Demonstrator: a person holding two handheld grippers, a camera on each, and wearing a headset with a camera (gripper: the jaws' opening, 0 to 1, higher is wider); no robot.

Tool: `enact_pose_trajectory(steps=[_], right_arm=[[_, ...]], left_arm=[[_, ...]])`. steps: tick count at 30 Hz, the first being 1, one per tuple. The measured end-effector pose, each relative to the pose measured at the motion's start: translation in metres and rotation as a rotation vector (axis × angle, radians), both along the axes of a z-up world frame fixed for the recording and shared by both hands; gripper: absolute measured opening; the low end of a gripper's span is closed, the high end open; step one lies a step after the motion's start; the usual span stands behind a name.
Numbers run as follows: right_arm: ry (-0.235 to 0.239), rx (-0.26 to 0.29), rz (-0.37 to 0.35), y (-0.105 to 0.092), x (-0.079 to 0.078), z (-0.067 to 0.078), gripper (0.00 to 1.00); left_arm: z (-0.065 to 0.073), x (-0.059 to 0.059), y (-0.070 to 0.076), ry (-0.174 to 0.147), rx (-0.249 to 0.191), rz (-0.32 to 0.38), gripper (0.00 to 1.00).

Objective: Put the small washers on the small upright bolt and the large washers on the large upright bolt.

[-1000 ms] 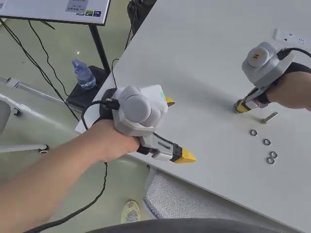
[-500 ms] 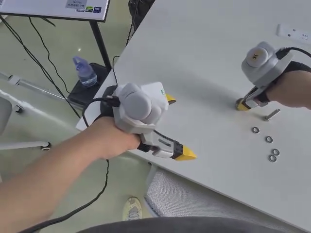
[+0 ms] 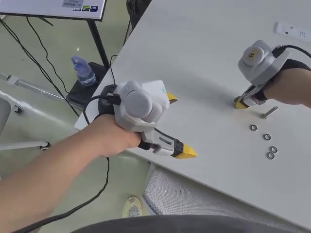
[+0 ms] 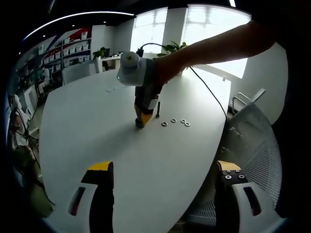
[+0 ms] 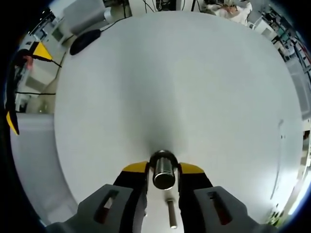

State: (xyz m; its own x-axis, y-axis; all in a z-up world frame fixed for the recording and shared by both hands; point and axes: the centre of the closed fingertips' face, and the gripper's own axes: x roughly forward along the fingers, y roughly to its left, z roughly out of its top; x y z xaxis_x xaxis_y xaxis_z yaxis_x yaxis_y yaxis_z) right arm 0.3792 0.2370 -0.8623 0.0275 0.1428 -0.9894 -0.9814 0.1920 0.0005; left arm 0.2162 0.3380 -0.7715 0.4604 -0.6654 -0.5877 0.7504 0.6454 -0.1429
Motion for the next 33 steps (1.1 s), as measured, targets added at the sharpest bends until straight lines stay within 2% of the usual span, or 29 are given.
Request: enact_pose_trajectory(steps=[5,9,13,18,26,28,33], right_arm=[[0.0,0.002,0.021,0.001,-0.001,0.001,0.25],[-0.007,0.03,0.03,0.006,0.004,0.002,0.36],[-0.002,0.039,0.034,0.007,0.005,0.005,0.37],[-0.004,0.058,0.032,0.005,0.006,0.014,0.38],[-0.001,0.1,0.036,0.004,0.002,0.037,0.37],[-0.002,0.105,0.037,0.003,0.004,0.036,0.37],[-0.012,0.142,0.04,0.004,0.003,0.053,0.37]], left_arm=[[0.001,-0.002,-0.003,0.0,-0.003,-0.001,0.85],[0.002,-0.004,-0.005,0.0,-0.002,0.001,0.85],[0.003,-0.005,-0.006,-0.005,-0.002,0.003,0.85],[0.008,-0.005,-0.008,-0.016,-0.005,0.006,0.86],[0.009,-0.007,-0.012,-0.019,0.004,0.01,0.86],[0.011,-0.006,-0.012,-0.022,0.0,0.016,0.86],[0.016,-0.005,-0.015,-0.035,0.0,0.023,0.86]])
